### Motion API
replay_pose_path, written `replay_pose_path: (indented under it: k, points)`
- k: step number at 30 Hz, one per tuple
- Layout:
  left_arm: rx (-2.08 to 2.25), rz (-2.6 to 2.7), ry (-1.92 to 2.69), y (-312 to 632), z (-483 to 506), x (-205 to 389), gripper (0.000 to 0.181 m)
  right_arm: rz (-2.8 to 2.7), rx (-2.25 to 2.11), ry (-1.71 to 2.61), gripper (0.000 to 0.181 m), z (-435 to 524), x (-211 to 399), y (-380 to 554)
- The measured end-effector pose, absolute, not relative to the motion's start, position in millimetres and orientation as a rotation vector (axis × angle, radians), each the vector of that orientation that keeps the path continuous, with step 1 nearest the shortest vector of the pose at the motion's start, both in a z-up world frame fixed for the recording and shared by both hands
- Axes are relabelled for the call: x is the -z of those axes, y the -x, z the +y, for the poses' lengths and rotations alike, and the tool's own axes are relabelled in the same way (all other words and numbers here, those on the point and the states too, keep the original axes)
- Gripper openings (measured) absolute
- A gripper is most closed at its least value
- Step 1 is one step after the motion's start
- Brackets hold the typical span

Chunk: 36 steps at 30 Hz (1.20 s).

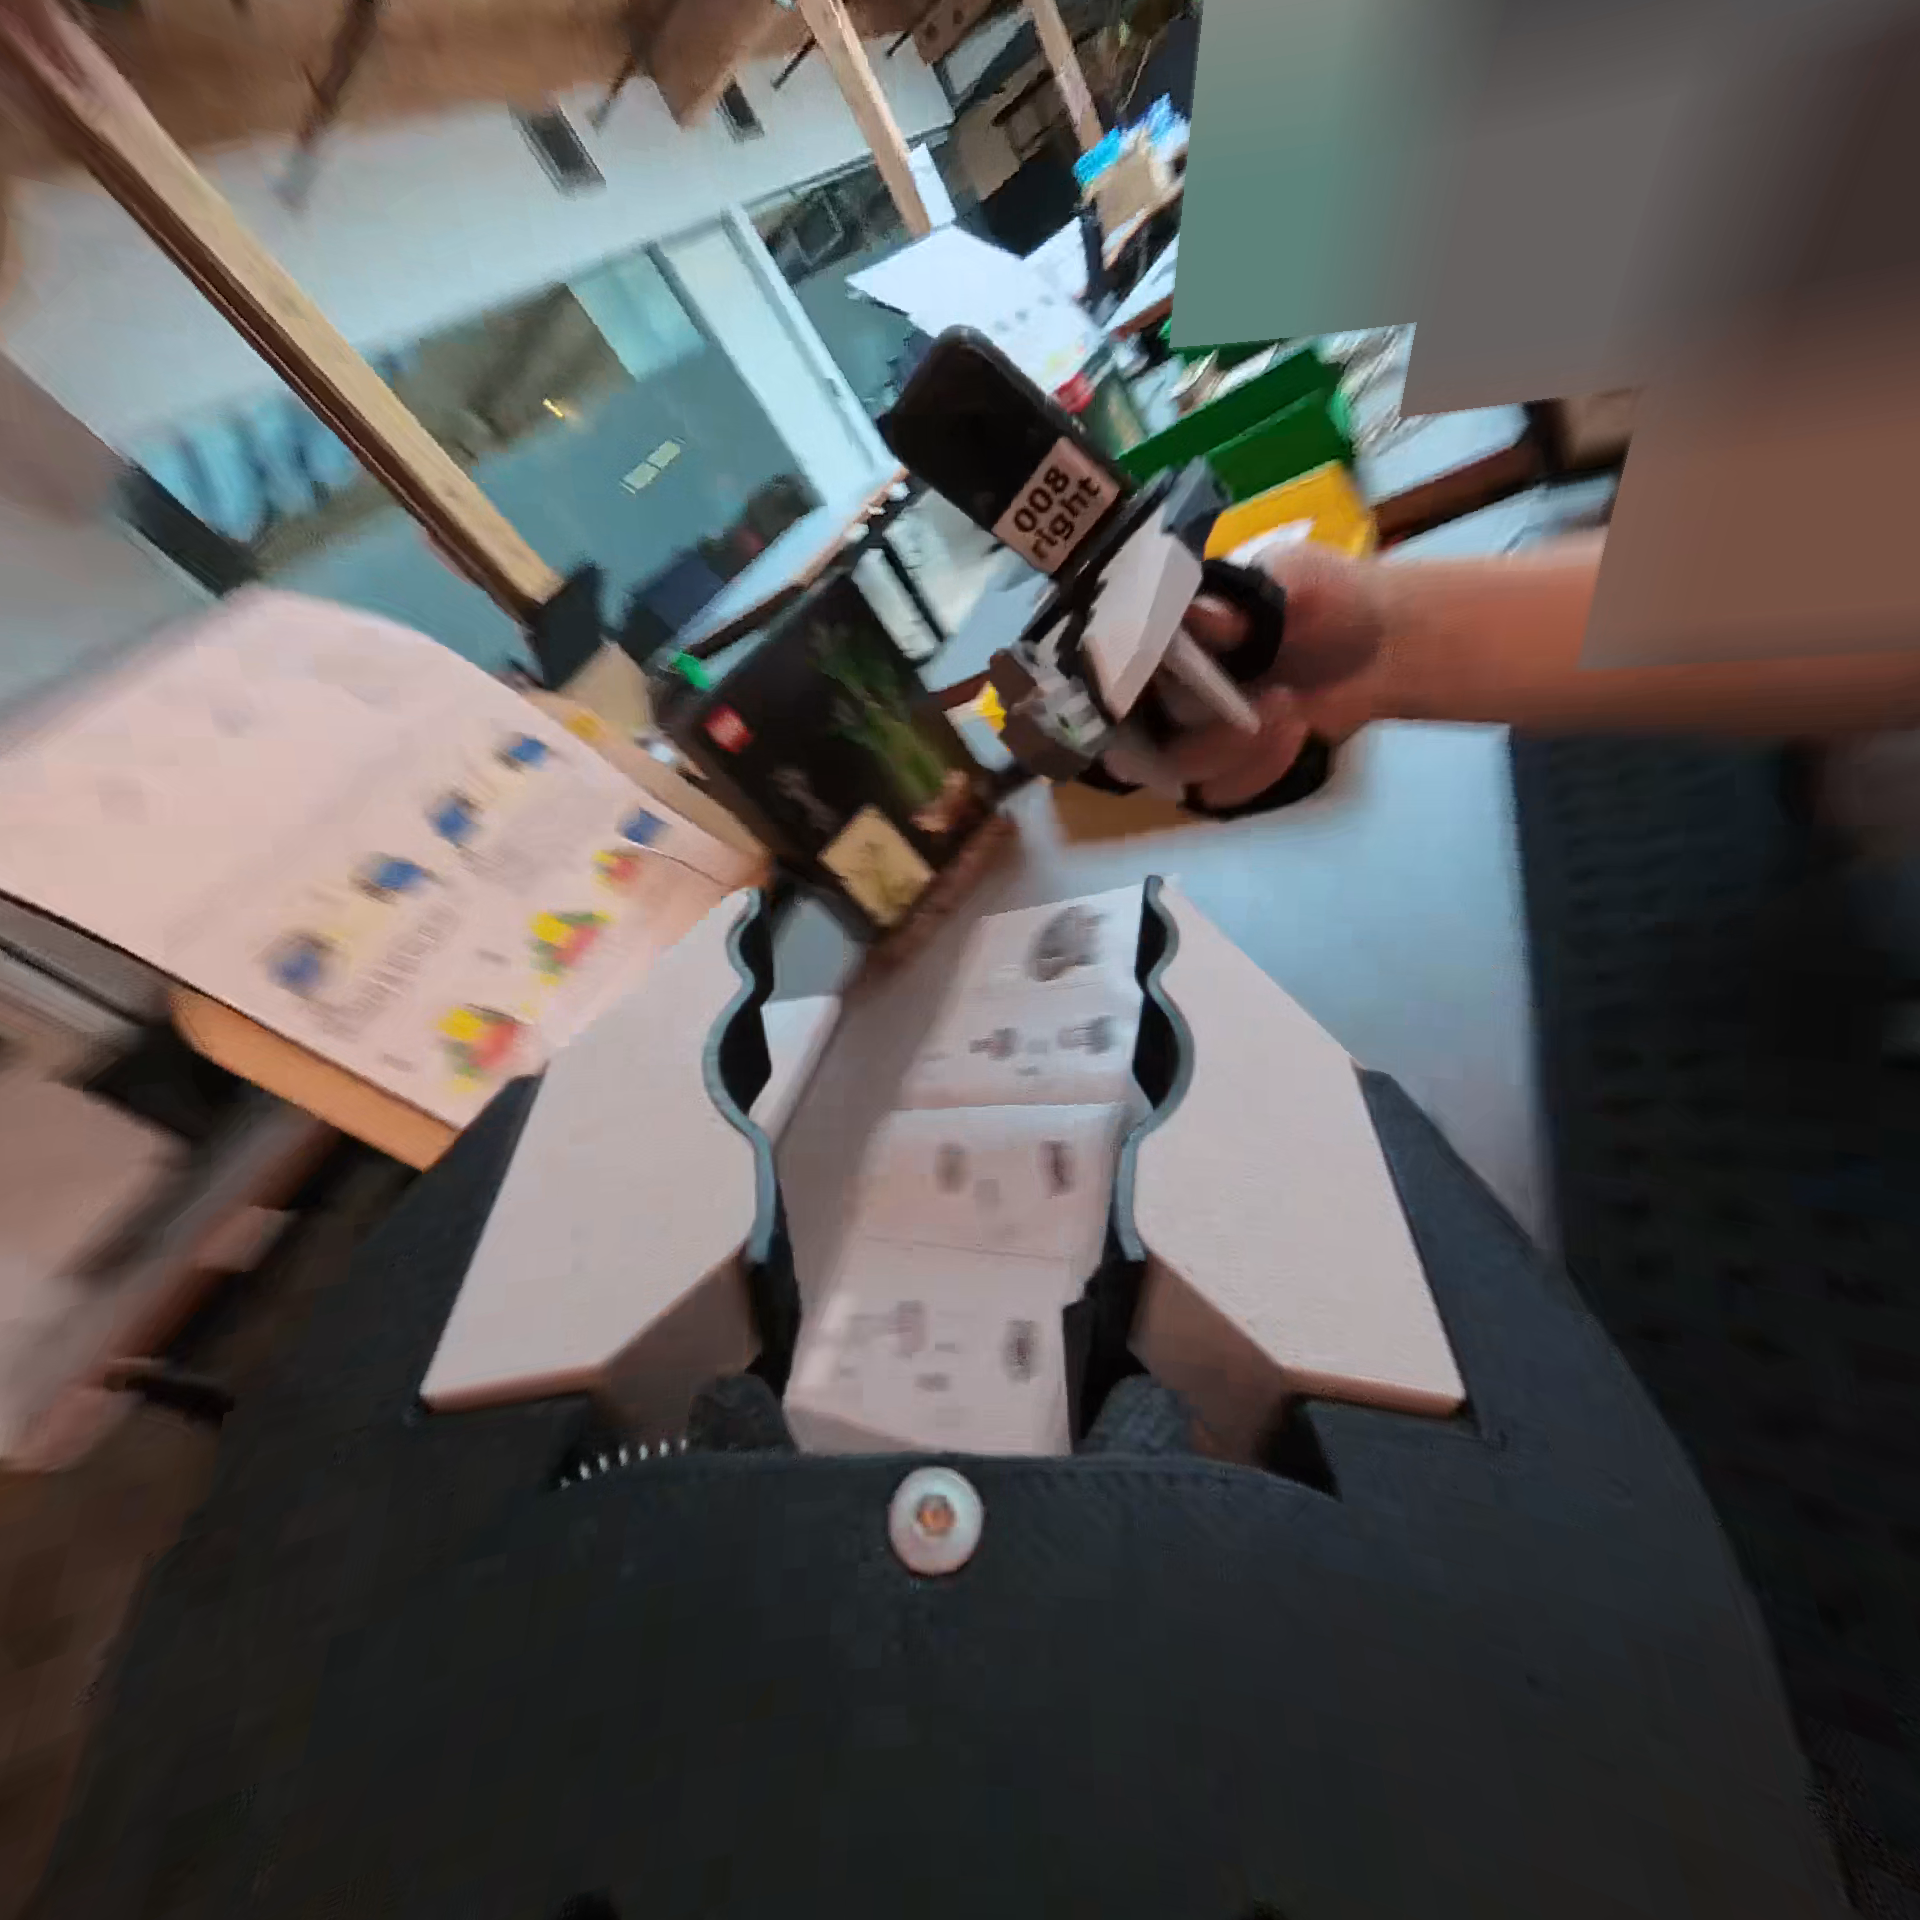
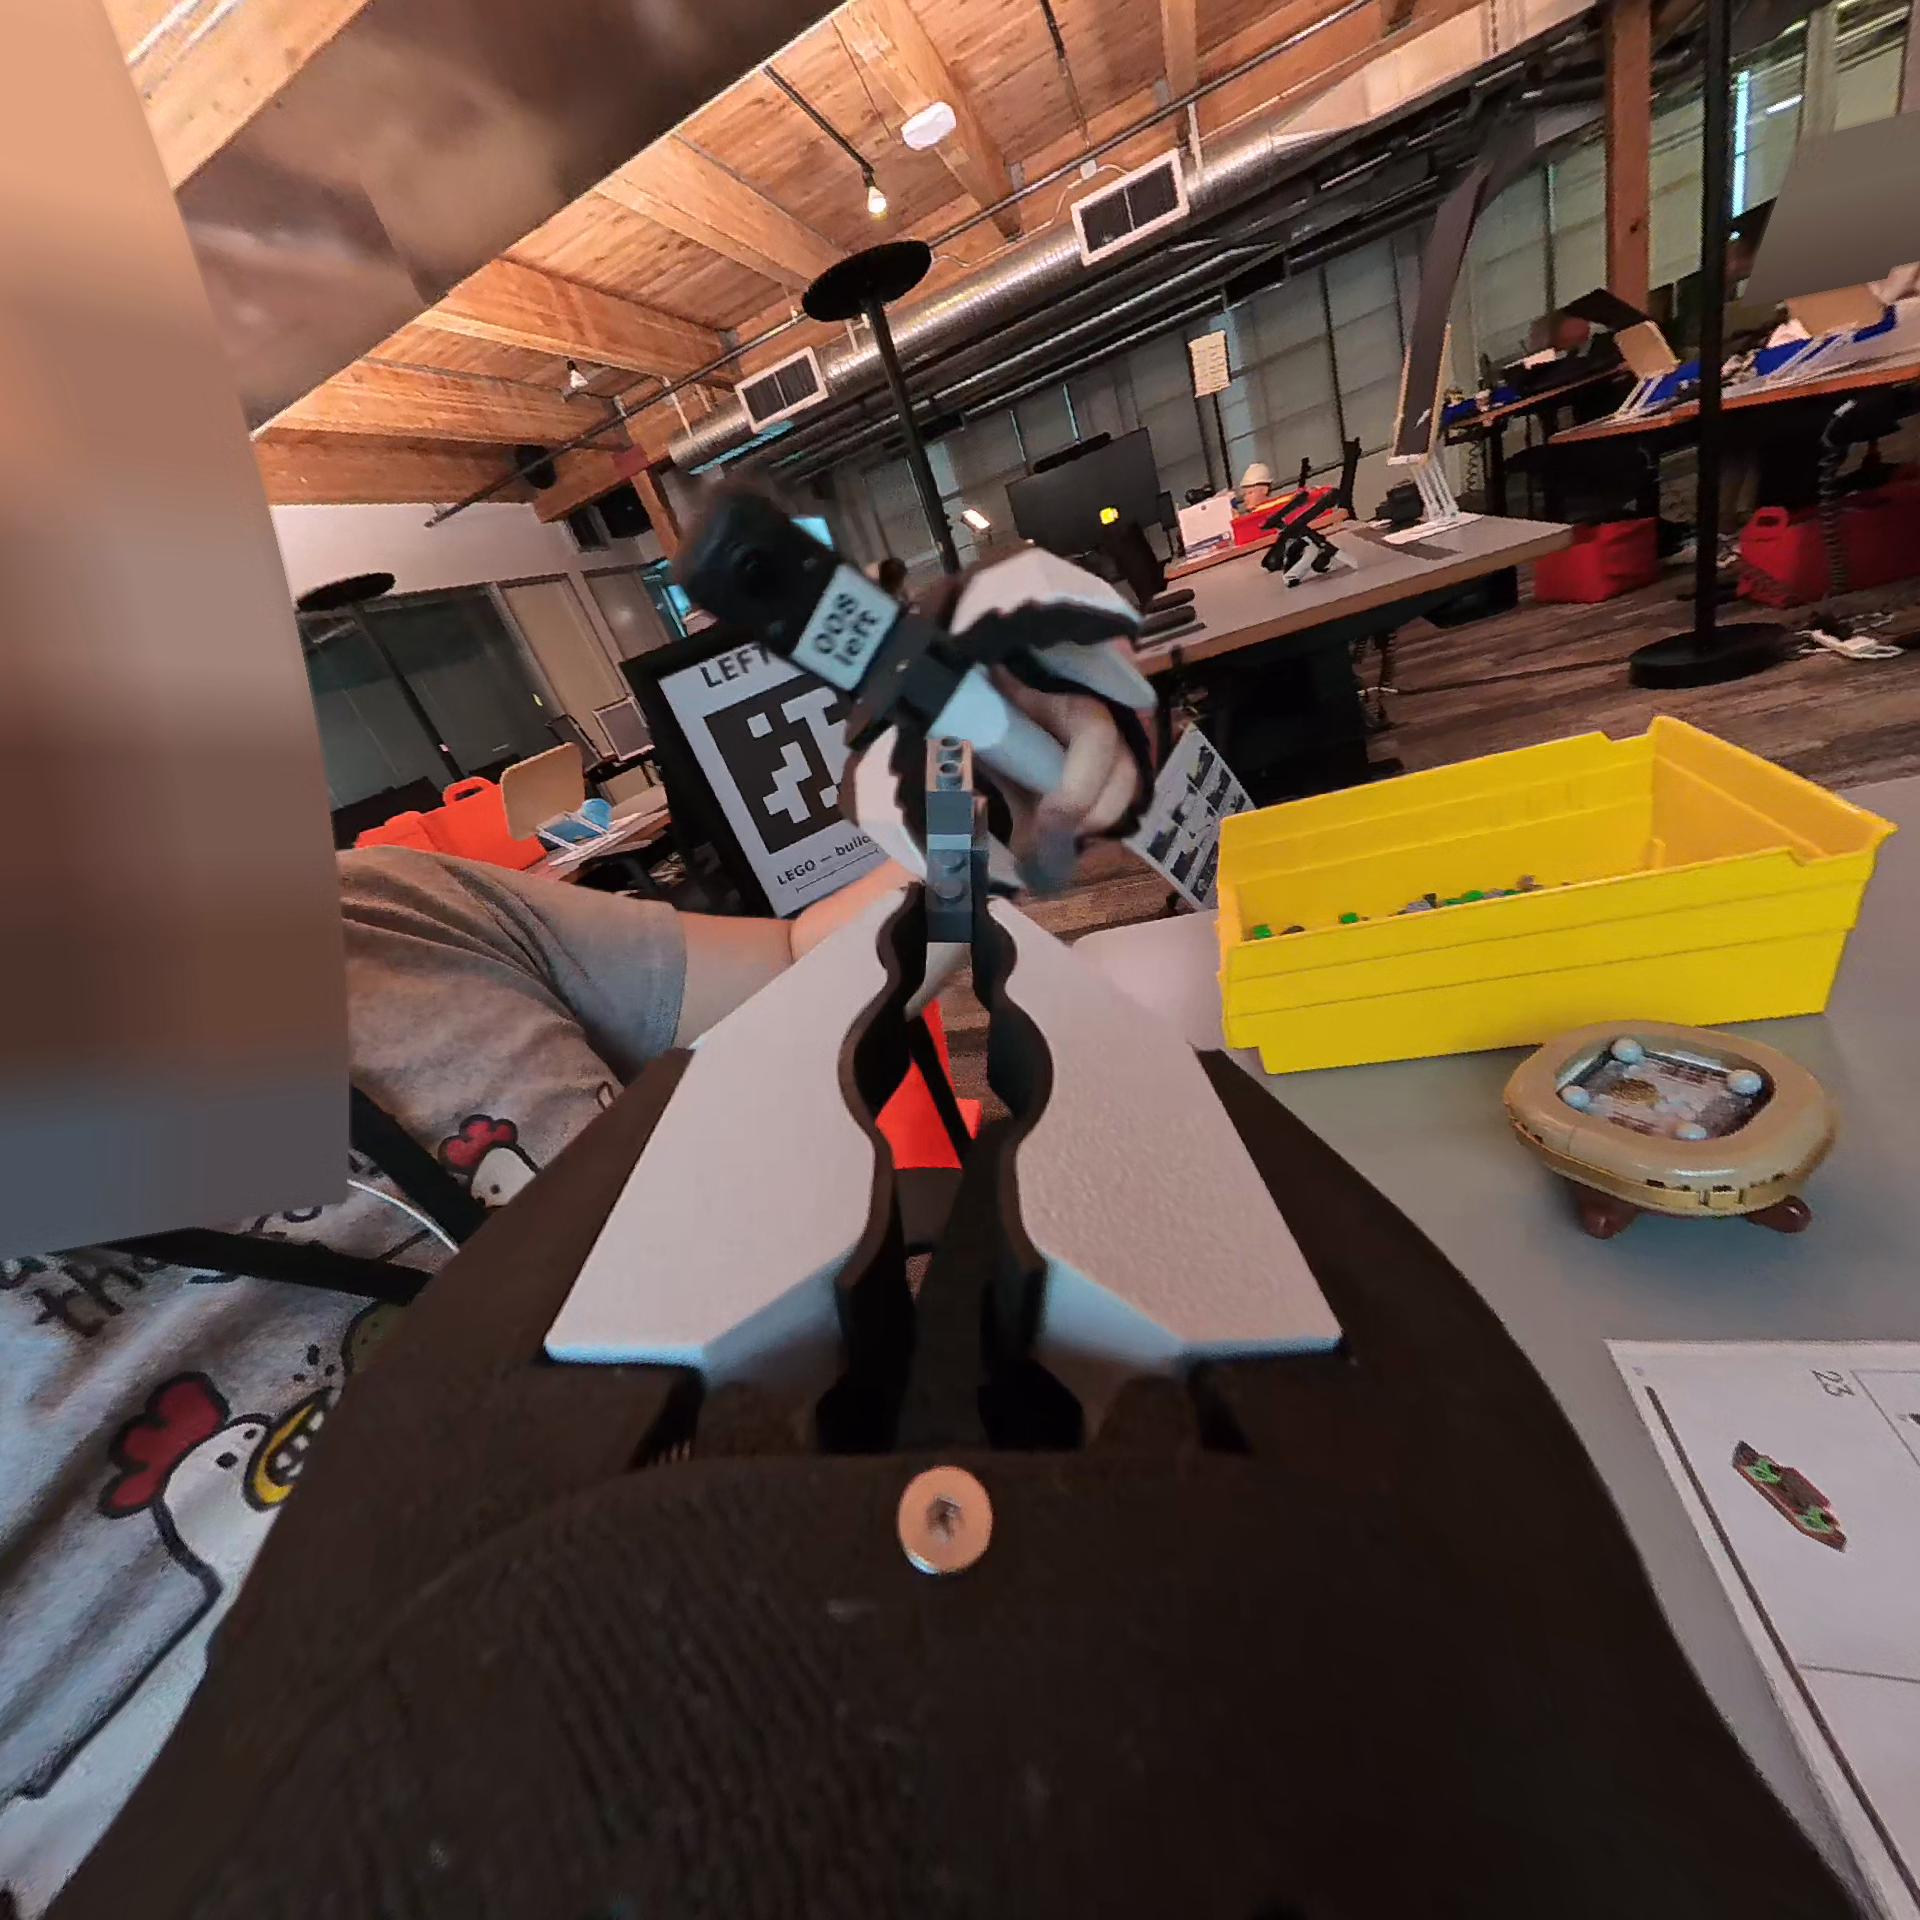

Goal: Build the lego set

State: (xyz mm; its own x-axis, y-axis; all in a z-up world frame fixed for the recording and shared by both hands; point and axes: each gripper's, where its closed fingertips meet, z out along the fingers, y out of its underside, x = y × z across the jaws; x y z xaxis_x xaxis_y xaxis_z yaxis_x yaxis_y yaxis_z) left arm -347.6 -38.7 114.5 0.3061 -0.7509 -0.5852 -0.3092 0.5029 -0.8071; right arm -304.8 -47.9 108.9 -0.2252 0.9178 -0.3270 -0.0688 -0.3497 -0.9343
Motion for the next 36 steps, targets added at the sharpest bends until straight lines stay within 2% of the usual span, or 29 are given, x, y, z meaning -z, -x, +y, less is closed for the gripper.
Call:
replay_pose_path:
  k: [3,8,13,20,25,30,36]
  points:
    - [0.252,1.333,0.987,339,-41,-116,0.067,-1.127,-1.558,1.282,0.006,-46,-102,302]
    - [0.425,1.284,1.204,344,-14,-87,0.073,-1.081,-1.412,1.41,0.006,-20,-71,284]
    - [0.568,1.227,1.403,369,-10,-36,0.046,-1.065,-1.314,1.527,0.006,-3,-27,268]
    - [0.718,1.309,1.629,347,-37,71,0.035,-1.063,-1.173,1.576,0.006,8,29,260]
    - [0.844,1.389,1.778,310,-46,117,0.028,-1.048,-1.157,1.532,0.006,11,34,252]
    - [0.577,1.64,1.583,289,-37,148,0.03,-1.019,-1.181,1.511,0.005,10,38,244]
    - [0.571,1.762,1.465,279,-31,152,0.021,-1.034,-1.171,1.509,0.006,9,39,242]
